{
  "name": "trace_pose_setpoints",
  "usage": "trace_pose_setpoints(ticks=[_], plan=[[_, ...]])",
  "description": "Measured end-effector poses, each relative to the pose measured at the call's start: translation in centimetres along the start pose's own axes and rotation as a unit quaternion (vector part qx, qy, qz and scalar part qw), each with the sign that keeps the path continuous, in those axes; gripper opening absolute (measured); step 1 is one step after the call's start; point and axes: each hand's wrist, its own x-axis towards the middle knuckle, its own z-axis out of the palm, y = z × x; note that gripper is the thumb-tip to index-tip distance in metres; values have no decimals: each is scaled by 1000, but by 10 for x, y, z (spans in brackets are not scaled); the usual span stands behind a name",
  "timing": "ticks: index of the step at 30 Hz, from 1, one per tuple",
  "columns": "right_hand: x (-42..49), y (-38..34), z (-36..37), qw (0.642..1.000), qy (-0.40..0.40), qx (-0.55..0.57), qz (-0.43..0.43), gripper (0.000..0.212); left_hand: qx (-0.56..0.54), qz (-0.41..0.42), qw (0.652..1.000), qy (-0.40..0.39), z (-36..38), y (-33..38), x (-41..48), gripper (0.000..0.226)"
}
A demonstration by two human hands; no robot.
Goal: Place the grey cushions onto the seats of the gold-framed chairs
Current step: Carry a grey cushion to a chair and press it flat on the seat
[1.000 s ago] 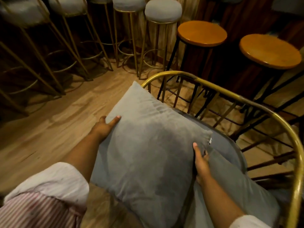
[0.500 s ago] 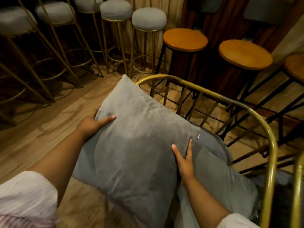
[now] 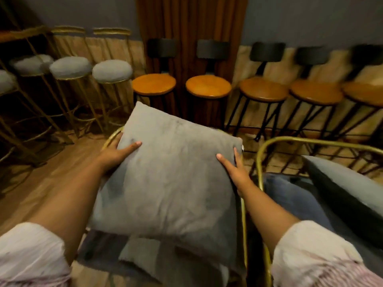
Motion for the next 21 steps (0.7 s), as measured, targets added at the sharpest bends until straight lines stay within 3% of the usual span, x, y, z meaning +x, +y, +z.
trace_pose_setpoints(ticks=[3, 12, 16, 21], plan=[[-17, -13, -64, 998, 53, 15, -21, 89, 28, 54, 997, -38, 35, 40, 5, 104], [-47, -42, -284, 981, 186, 22, -42, 96, 23, 152, 982, -107, 209, 203, -49, 88], [-50, -52, -389, 977, 208, 7, -43, 92, 4, 168, 975, -144, 292, 255, -73, 95], [-24, -66, -505, 978, 205, -38, -9, 103, -28, 151, 976, -156, 388, 308, -93, 98]])
